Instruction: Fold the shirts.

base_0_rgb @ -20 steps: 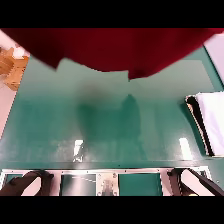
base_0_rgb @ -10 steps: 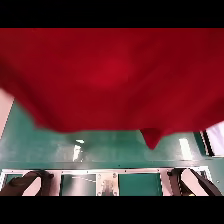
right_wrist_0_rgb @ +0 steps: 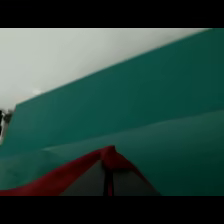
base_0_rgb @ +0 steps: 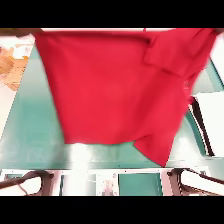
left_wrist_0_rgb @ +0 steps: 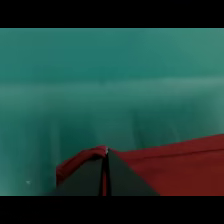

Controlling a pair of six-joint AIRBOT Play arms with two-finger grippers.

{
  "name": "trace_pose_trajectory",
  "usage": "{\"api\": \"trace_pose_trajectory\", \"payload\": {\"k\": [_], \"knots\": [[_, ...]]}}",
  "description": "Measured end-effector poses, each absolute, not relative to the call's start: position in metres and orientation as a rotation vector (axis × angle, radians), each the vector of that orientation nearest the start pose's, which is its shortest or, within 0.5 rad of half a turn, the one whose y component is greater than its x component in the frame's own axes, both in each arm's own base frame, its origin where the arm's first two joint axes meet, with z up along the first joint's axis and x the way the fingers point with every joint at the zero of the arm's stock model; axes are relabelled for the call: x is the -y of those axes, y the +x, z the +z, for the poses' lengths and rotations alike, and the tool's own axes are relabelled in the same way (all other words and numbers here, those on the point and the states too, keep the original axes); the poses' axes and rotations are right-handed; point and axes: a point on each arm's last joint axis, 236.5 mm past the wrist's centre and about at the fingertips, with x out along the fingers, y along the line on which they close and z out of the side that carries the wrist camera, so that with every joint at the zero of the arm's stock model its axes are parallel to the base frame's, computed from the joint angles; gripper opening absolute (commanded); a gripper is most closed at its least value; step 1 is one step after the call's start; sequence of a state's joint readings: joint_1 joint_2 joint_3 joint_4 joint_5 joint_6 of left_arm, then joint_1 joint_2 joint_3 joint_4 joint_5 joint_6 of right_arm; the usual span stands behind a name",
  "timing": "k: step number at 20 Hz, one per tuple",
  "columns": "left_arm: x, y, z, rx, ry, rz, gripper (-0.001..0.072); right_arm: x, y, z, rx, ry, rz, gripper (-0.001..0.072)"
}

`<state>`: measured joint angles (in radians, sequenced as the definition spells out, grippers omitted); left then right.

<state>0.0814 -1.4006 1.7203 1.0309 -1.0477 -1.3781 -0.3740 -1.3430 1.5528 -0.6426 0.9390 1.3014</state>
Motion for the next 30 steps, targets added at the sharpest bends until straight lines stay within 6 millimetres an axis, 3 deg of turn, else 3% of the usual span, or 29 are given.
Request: {"api": "trace_pose_trajectory", "payload": {"k": [3, 5, 7, 10, 13, 16, 21, 26, 30], "knots": [[0.067, 0.543, 0.124, -0.836, -0.359, -0.332, 0.0027, 0.041, 0.556, 0.132, -0.638, 0.744, 0.205, 0.0018], [0.068, 0.559, 0.077, -0.893, -0.410, -0.316, 0.0027, 0.041, 0.579, 0.078, -0.704, 0.806, 0.194, 0.0018], [0.066, 0.570, 0.046, -0.918, -0.444, -0.295, 0.0027, 0.045, 0.597, 0.041, -0.739, 0.849, 0.183, 0.0018], [0.062, 0.585, 0.024, -0.906, -0.480, -0.263, 0.0027, 0.047, 0.622, 0.025, -0.726, 0.891, 0.198, 0.0018], [0.064, 0.583, 0.012, -0.938, -0.501, -0.259, 0.0027, 0.055, 0.630, 0.032, -0.716, 0.885, 0.230, 0.0018], [0.065, 0.564, -0.006, -1.049, -0.499, -0.251, 0.0027, 0.064, 0.612, 0.023, -0.807, 0.843, 0.261, 0.0017], [0.070, 0.535, -0.031, -1.198, -0.487, -0.218, 0.0027, 0.074, 0.568, -0.023, -1.021, 0.773, 0.245, 0.0017], [0.081, 0.509, -0.051, -1.316, -0.459, -0.181, 0.0027, 0.071, 0.537, -0.060, -1.157, 0.771, 0.233, 0.0017], [0.078, 0.489, -0.061, -1.411, -0.440, -0.135, 0.0027, 0.069, 0.523, -0.073, -1.217, 0.759, 0.232, 0.0018]]}}
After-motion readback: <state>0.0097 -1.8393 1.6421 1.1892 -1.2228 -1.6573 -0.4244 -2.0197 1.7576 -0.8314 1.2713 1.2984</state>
